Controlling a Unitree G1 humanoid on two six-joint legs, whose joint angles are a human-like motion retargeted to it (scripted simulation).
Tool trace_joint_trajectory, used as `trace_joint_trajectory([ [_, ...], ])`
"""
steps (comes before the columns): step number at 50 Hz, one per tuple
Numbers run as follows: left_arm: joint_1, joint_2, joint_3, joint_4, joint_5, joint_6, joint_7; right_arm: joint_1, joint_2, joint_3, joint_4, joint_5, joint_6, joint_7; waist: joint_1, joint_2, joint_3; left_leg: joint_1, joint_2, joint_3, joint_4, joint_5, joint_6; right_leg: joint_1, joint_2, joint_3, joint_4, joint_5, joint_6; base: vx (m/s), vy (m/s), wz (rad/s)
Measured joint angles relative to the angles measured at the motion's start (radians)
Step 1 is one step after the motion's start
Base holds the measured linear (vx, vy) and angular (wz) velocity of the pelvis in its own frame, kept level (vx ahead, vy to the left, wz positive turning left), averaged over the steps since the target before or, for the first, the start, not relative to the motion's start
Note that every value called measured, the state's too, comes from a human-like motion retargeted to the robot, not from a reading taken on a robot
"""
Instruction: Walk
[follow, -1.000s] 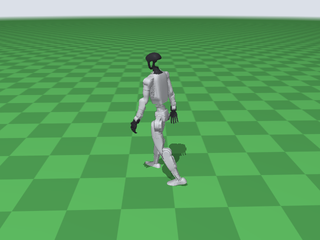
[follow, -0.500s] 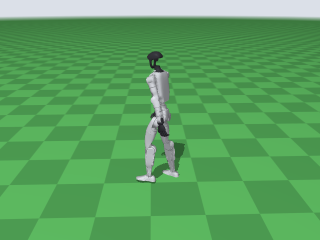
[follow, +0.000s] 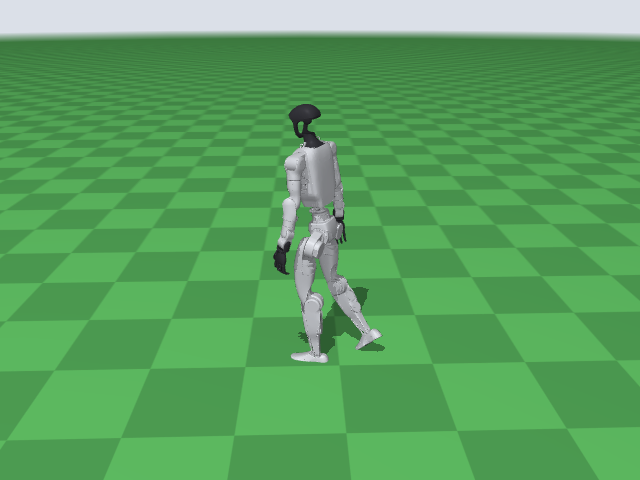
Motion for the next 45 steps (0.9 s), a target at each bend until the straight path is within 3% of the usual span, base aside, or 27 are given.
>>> trace_joint_trajectory([
  [5,0.001,-0.004,-0.013,-0.005,-0.002,-0.007,0.02,0.01,0.004,0.003,-0.02,0.0,-0.007,-0.007,-0.001,0.008,0.0,0.054,-0.001,0.009,-0.021,-0.016,-0.014,-0.063,-0.061,0.025,-0.1,-0.114,0.004,0.26,0.06,0.08],
  [11,0.03,-0.005,-0.021,0.03,0.01,-0.002,0.019,0.001,0.02,0.013,-0.044,0.01,-0.024,-0.011,-0.042,-0.053,0.021,0.123,-0.089,-0.026,-0.028,-0.035,-0.026,-0.087,-0.15,0.191,-0.421,-0.162,0.074,0.25,-0.04,0.6],
  [13,0.042,0.006,-0.025,0.048,0.025,0.008,0.022,-0.002,0.03,0.016,-0.048,0.012,-0.029,-0.012,-0.053,-0.061,0.039,0.159,-0.069,-0.051,-0.024,-0.043,-0.061,-0.088,-0.109,0.283,-0.505,-0.181,0.075,0.33,-0.35,0.84],
  [15,0.057,0.009,-0.027,0.066,0.039,0.019,0.027,-0.002,0.034,0.019,-0.049,0.009,-0.032,-0.01,-0.069,-0.06,0.053,0.194,-0.06,-0.087,-0.015,-0.054,-0.085,-0.061,-0.039,0.494,-0.534,-0.172,0.075,0.42,-0.2,1.06],
  [17,0.073,-0.003,-0.018,0.082,0.049,0.027,0.035,-0.002,0.032,0.021,-0.052,0.004,-0.032,-0.009,-0.085,-0.039,0.056,0.192,-0.057,-0.128,-0.007,-0.051,-0.093,-0.047,-0.037,0.543,-0.512,-0.194,0.075,0.29,0.04,1.19],
  [20,0.093,-0.033,-0.004,0.096,0.049,0.03,0.039,-0.003,0.013,0.021,-0.063,0.001,-0.037,-0.017,-0.101,-0.036,0.042,0.16,-0.104,-0.156,-0.002,-0.029,-0.092,-0.064,-0.109,0.392,-0.508,-0.202,0.072,0.15,0.13,1.13],
  [24,0.109,-0.041,-0.005,0.09,0.069,0.033,0.025,0.013,-0.011,0.02,-0.07,0.019,-0.048,-0.02,-0.088,-0.012,0.026,0.118,-0.079,-0.174,0.013,-0.003,-0.146,-0.063,-0.09,0.358,-0.511,-0.228,-0.015,0.16,-0.04,1.31],
  [32,0.048,-0.04,-0.039,0.01,0.062,0.016,0.01,-0.009,-0.075,0.051,-0.059,0.008,-0.05,-0.016,-0.007,0.004,0.054,-0.055,-0.066,-0.292,0.099,0.097,-0.253,-0.062,-0.124,0.112,-0.527,-0.237,-0.076,-0.09,-0.09,1.76],
  [37,-0.016,-0.048,-0.078,-0.055,0.043,-0.003,0.004,-0.017,-0.117,0.087,-0.077,0.003,-0.066,-0.012,0.067,-0.001,0.082,-0.092,-0.105,-0.396,0.018,0.2,-0.224,-0.06,-0.158,-0.067,-0.538,-0.235,-0.102,-0.28,-0.13,2.21],
  [41,-0.034,-0.068,-0.098,-0.09,0.023,-0.017,0.01,-0.028,-0.15,0.12,-0.092,0.005,-0.072,-0.014,0.084,-0.005,0.088,-0.087,-0.086,-0.117,0.059,0.13,-0.121,-0.047,-0.189,-0.205,-0.542,-0.244,-0.119,-0.26,-0.09,2.46],
  [45,-0.021,-0.077,-0.091,-0.093,0.024,-0.014,0.013,-0.031,-0.161,0.139,-0.111,-0.011,-0.07,-0.019,0.045,0.035,0.05,-0.054,-0.051,0.068,0.147,0.116,-0.142,-0.05,-0.166,-0.371,-0.539,-0.271,-0.139,-0.2,-0.06,2.7],
])
